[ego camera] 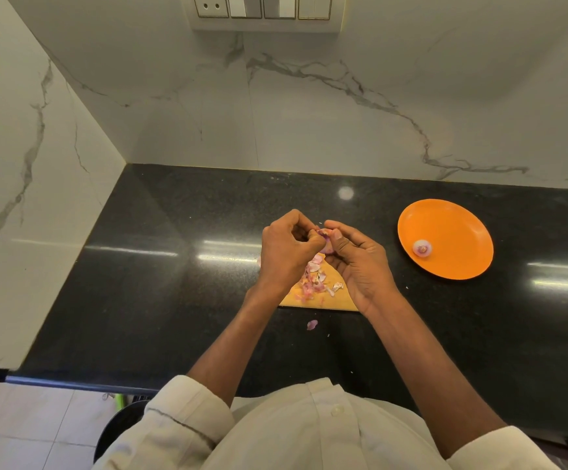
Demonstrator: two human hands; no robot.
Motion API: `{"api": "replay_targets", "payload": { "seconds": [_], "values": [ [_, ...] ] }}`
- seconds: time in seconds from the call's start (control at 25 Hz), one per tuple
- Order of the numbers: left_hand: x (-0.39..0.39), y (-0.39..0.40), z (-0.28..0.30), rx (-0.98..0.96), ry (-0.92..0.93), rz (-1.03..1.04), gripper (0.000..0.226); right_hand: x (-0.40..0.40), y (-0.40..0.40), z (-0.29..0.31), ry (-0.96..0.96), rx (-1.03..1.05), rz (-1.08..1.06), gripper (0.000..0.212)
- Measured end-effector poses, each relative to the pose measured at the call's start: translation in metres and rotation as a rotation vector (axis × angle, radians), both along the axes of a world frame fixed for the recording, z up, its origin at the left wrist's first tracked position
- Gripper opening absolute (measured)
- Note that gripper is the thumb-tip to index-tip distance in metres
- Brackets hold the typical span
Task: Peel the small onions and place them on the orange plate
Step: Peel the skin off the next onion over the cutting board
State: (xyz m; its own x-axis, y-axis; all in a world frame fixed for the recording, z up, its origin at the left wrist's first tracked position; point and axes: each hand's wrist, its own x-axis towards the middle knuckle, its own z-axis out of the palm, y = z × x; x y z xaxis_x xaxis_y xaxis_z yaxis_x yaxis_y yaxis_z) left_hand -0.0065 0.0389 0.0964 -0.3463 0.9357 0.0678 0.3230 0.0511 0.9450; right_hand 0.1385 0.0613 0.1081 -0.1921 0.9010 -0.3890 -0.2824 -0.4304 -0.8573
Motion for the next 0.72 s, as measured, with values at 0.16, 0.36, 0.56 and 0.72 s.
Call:
{"api": "replay_targets", "payload": {
  "seconds": [0.16, 0.36, 0.56, 0.72],
  "values": [
    [-0.0008, 0.0004, -0.0046, -0.020, -0.163, 0.038, 0.007, -0.0012, 0.0008, -0.0001, 0.046, -0.040, -0.007, 0.026],
    [-0.0081, -0.0018, -0.0082, -0.006, -0.328, -0.139, 0.022, 0.0026, 0.0051, -0.0003, 0.023, -0.026, -0.065, 0.024],
    [-0.0090, -0.0002, -0.0086, 0.066, -0.299, -0.112, 0.016, 0.0042, 0.0063, -0.0023, 0.038, -0.024, -0.015, 0.028],
    [-0.0019, 0.0016, -0.0074, 0.045, -0.187, 0.003, 0.010, 0.0003, 0.0042, -0.0005, 0.060, -0.026, 0.026, 0.032]
  ]
}}
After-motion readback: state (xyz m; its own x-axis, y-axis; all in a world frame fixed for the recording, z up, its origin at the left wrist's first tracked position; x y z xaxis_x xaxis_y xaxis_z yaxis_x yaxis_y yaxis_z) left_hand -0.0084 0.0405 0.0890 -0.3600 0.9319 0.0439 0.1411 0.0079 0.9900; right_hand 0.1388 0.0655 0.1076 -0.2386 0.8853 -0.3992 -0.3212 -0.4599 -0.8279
